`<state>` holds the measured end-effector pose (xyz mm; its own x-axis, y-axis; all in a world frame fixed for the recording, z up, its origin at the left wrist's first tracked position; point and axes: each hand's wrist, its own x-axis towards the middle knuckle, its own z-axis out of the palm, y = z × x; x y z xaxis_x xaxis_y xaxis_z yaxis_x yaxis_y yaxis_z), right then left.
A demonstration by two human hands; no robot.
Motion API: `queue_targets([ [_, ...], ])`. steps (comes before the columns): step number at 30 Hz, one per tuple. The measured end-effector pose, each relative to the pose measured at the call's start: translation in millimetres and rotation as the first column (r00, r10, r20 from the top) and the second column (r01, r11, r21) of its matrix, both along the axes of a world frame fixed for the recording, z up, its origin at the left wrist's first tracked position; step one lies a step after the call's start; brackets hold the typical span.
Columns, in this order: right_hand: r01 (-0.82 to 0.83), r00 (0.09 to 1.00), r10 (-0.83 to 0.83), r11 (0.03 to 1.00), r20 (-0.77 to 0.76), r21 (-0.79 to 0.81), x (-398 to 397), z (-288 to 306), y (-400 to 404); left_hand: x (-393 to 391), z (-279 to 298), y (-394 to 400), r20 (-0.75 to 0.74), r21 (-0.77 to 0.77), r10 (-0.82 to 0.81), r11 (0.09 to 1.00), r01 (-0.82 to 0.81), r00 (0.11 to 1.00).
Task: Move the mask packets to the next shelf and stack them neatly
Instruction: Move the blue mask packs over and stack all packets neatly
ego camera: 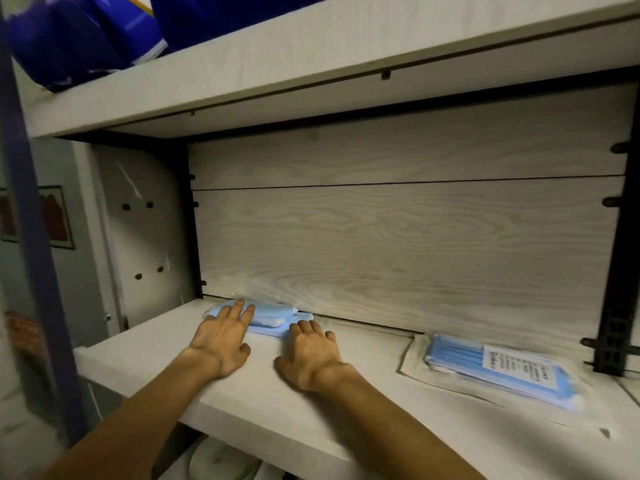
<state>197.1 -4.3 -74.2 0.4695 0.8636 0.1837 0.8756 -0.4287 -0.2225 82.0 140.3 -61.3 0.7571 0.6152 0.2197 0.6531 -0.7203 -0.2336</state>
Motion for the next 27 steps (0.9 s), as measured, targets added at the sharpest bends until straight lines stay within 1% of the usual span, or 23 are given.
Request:
queue_targets([
  [5,0.046,0.997,-0.048,0.999,-0.065,-0.029,2,-4,31,11,-7,43,-0.009,-0.049,-0.09,0.995,0.09,0.996],
  [7,0.077,0.997,-0.077,0.997,-0.013,-0.022,2,-5,33,15,-12,57,0.019,-0.143,-0.154,0.978,0.155,0.988],
  [8,0.087,0.996,-0.087,0.996,0.022,-0.007,2,-5,33,15,-15,63,0.057,-0.177,-0.185,0.965,0.193,0.981],
  [9,0.094,0.994,-0.094,0.996,0.059,0.014,2,-2,32,15,-17,68,0.112,-0.166,-0.223,0.957,0.239,0.968],
  [11,0.102,0.987,-0.108,0.993,0.117,0.059,5,3,29,15,-16,75,0.219,-0.064,-0.301,0.945,0.321,0.928],
  [13,0.098,0.981,-0.112,0.991,0.16,0.092,8,6,29,13,-12,76,0.235,-0.002,-0.373,0.923,0.384,0.898],
  [14,0.103,0.981,-0.117,0.99,0.153,0.097,8,5,29,13,-12,78,0.227,0.012,-0.403,0.911,0.411,0.886],
  [15,0.102,0.986,-0.114,0.99,0.123,0.1,11,4,28,15,-12,78,0.232,0.002,-0.414,0.905,0.425,0.88],
  [18,0.12,0.993,-0.12,0.99,-0.011,0.07,11,-6,26,10,-17,76,0.267,-0.109,-0.388,0.897,0.428,0.882],
  [19,0.131,0.991,-0.131,0.99,-0.012,0.046,10,-9,25,7,-17,75,0.264,-0.117,-0.389,0.896,0.429,0.883],
  [20,0.145,0.989,-0.146,0.989,0.03,0.022,8,-10,22,5,-18,76,0.256,-0.091,-0.404,0.894,0.439,0.878],
  [21,0.159,0.982,-0.159,0.987,0.102,0.009,7,-10,18,2,-17,75,0.249,-0.061,-0.417,0.894,0.443,0.874],
  [23,0.185,0.957,-0.185,0.983,0.222,0.021,3,-4,9,-4,-15,75,0.291,-0.02,-0.425,0.893,0.45,0.857],
  [25,0.241,0.947,-0.24,0.97,0.213,0.019,0,3,2,-10,-13,75,0.365,-0.006,-0.399,0.903,0.43,0.842],
  [27,0.294,0.947,-0.286,0.955,0.143,-0.037,-3,6,-1,-12,-11,72,0.45,0.027,-0.383,0.909,0.416,0.807],
])
